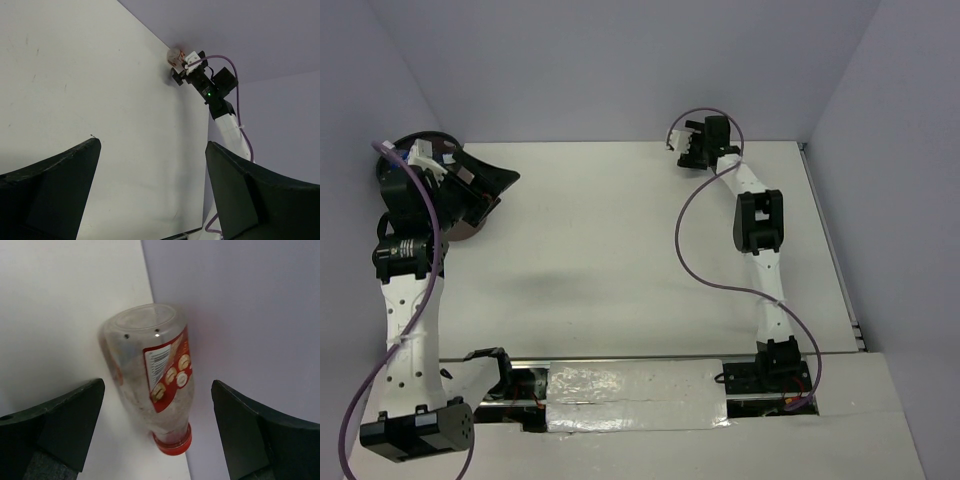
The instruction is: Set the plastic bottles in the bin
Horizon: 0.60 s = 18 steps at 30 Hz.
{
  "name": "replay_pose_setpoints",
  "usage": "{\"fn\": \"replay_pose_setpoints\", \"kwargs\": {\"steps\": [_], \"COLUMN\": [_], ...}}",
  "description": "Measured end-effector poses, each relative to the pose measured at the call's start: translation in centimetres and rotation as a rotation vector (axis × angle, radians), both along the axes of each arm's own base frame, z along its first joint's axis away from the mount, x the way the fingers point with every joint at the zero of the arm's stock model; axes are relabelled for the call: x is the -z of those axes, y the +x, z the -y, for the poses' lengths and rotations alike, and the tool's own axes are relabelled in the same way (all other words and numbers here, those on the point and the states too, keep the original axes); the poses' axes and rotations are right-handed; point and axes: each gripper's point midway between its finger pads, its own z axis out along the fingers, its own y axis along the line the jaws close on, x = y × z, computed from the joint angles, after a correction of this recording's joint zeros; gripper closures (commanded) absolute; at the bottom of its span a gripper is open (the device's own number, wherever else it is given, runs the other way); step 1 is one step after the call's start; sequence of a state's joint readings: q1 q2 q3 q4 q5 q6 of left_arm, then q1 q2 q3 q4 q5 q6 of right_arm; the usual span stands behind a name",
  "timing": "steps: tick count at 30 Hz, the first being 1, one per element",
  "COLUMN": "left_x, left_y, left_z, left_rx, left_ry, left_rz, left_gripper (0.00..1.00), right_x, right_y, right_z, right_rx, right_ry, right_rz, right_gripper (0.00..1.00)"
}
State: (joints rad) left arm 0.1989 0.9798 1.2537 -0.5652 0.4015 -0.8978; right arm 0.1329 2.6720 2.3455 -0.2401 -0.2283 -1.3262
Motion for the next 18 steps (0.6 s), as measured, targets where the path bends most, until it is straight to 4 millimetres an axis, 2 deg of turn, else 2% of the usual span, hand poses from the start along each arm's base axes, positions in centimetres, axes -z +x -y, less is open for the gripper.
{"fn": "replay_pose_setpoints", "kwargs": {"steps": [7,11,18], "left_x": [-0.4,-0.6,0.4], "left_y": [-1.3,-1.5,-1.6], "left_z": [0.3,0.4,1.3], "left_rx": [-0.017,-0.027,-0.012], "left_ry": [-0.012,-0.026,-0.051], "left_rz": [0.038,0.056,0.033], "left_gripper": [0.01,0.01,0.0], "right_x": [-0.1,0.3,1.2], "right_y": [2.5,2.9,2.5], "right_z": [0.5,0.7,0.7], "right_rx": [0.042,0.056,0.05], "right_ry": [-0.011,-0.003,0.017], "right_rz": [0.11,0.127,0.102], "right_gripper": [0.14,0.26,0.48]}}
